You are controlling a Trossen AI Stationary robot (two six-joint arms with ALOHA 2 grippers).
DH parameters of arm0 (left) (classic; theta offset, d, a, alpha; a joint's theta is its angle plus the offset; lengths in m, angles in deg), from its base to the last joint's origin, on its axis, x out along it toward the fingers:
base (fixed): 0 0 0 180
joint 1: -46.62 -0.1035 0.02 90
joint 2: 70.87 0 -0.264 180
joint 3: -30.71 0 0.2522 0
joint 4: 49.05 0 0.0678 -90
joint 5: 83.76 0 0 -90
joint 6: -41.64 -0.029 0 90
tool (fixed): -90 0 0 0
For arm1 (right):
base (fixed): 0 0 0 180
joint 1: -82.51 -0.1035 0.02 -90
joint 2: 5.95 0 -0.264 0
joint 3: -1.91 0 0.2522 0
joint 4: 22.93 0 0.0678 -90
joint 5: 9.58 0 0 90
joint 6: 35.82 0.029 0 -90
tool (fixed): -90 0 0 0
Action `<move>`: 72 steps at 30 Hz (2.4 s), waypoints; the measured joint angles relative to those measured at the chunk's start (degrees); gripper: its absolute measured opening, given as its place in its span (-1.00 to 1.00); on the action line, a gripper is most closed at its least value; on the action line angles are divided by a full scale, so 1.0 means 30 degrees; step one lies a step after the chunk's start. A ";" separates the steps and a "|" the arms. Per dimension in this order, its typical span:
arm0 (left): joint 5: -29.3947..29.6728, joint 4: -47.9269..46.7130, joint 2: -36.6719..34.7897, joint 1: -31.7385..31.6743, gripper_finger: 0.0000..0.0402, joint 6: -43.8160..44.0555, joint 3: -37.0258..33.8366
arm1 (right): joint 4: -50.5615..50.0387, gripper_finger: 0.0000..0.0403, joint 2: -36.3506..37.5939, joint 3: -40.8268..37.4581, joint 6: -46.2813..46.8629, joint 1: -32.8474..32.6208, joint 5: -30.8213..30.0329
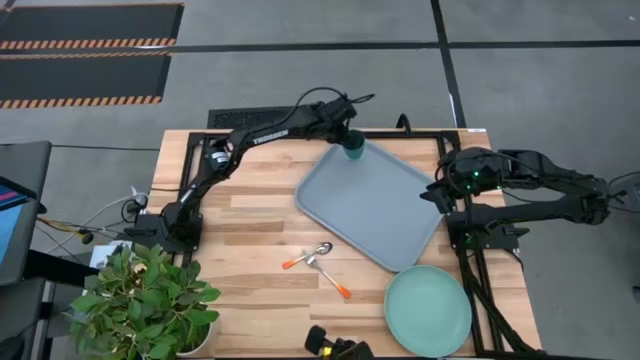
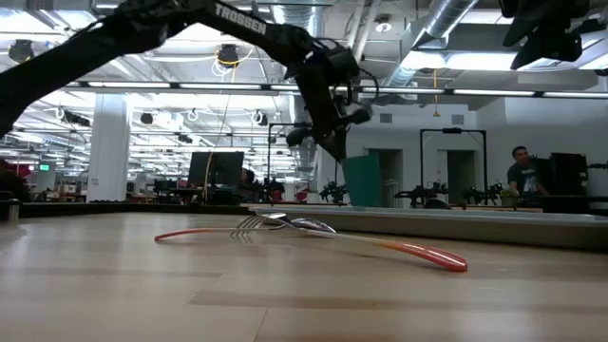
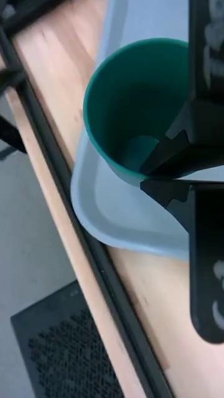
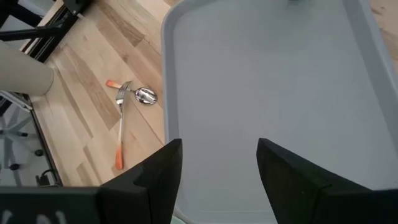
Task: Pick and place plate/cup/fork/spoon on tray
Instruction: Put the blue cup to the top left of the blue tray
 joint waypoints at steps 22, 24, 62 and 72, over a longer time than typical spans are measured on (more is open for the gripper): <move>-0.0900 0.0800 0.0572 -0.0399 -0.86 -0.1396 0.0051 | 0.0000 0.15 -0.0393 -0.0007 0.0016 0.0000 -0.0831; -0.0851 0.1015 0.0572 -0.0399 -0.76 -0.1330 0.0051 | 0.0000 0.15 -0.0463 -0.0007 0.0016 0.0000 -0.0831; -0.2872 -0.4420 -0.2130 0.1772 -0.94 -0.4799 0.0799 | 0.0015 0.15 -0.0627 -0.0007 -0.0142 0.0007 -0.1945; -0.1032 0.0112 -0.2092 0.2073 -1.00 -0.3687 -0.3500 | 0.0022 0.15 -0.0627 -0.0007 -0.0123 0.0007 -0.1945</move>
